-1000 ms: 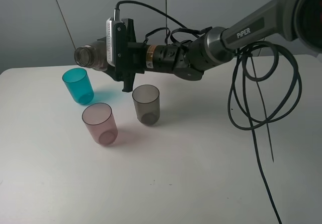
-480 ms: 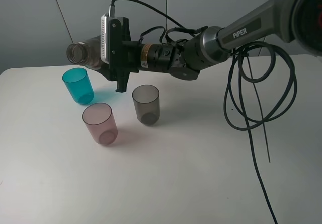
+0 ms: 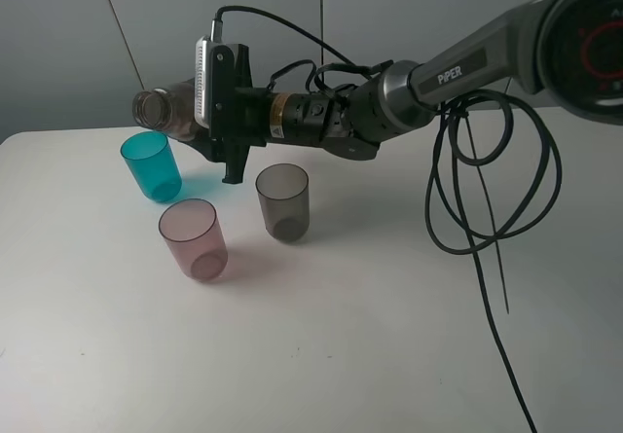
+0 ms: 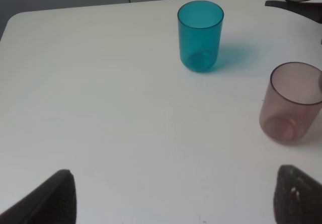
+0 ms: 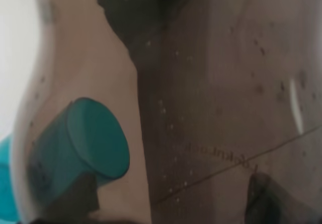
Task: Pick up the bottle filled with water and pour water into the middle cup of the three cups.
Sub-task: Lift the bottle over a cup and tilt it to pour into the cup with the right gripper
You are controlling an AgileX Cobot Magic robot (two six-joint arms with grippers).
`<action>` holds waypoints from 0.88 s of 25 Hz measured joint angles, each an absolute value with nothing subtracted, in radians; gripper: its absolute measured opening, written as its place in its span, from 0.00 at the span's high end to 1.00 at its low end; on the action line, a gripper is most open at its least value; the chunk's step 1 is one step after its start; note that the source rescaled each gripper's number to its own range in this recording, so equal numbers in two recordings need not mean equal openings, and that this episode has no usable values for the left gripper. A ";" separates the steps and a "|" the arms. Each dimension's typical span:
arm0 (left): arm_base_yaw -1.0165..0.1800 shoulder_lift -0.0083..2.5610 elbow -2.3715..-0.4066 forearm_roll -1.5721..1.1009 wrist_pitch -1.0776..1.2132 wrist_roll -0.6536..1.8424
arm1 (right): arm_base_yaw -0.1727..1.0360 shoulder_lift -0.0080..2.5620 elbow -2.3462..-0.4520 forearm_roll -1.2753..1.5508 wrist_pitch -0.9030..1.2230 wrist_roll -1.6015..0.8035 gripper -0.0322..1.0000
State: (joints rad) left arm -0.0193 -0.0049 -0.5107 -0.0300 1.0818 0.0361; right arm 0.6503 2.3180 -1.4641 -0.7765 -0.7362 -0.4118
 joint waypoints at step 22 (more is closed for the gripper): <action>-0.019 -0.005 -0.511 -0.030 1.082 0.036 | 0.650 2.370 -1.500 -0.883 -0.743 -0.522 0.97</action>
State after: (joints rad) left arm -0.0193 -0.0049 -0.5107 -0.0300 1.0818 0.0361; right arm 0.6503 2.3703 -1.5001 -0.8834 -0.7428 -0.5218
